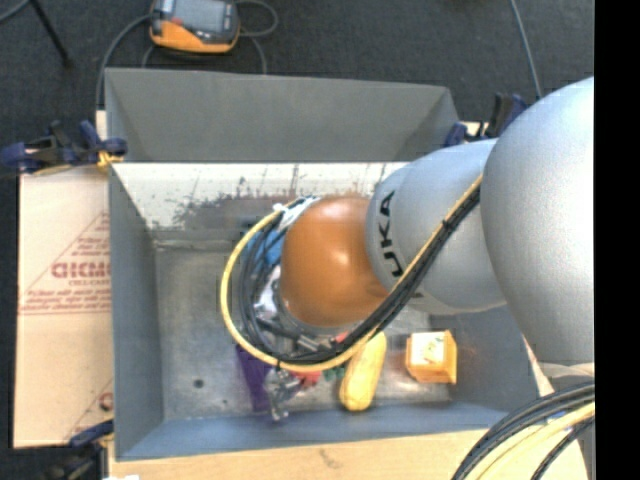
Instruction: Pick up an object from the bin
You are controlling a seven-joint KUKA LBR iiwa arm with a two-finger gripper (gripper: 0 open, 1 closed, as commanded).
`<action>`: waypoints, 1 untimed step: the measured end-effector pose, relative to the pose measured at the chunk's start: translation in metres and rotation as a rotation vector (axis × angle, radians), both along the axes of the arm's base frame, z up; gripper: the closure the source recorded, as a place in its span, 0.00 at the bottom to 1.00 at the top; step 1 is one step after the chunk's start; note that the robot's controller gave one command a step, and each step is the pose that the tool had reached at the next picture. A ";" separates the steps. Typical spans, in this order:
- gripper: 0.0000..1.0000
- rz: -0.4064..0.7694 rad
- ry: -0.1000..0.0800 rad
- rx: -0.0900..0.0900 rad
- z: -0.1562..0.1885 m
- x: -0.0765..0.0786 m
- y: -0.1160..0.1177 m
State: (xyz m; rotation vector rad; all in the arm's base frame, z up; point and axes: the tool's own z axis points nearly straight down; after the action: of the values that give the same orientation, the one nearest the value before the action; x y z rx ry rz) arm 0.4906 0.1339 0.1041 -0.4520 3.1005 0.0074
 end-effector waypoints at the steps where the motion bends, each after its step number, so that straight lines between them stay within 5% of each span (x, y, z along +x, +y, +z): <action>1: 1.00 0.116 0.022 -0.009 -0.001 0.024 0.006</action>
Offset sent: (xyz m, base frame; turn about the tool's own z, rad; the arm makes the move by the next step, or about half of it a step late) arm 0.0074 0.0214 0.1143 -0.0982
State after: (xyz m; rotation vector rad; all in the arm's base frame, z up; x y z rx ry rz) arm 0.5147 0.1396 0.1031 -0.6356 3.0925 -0.0012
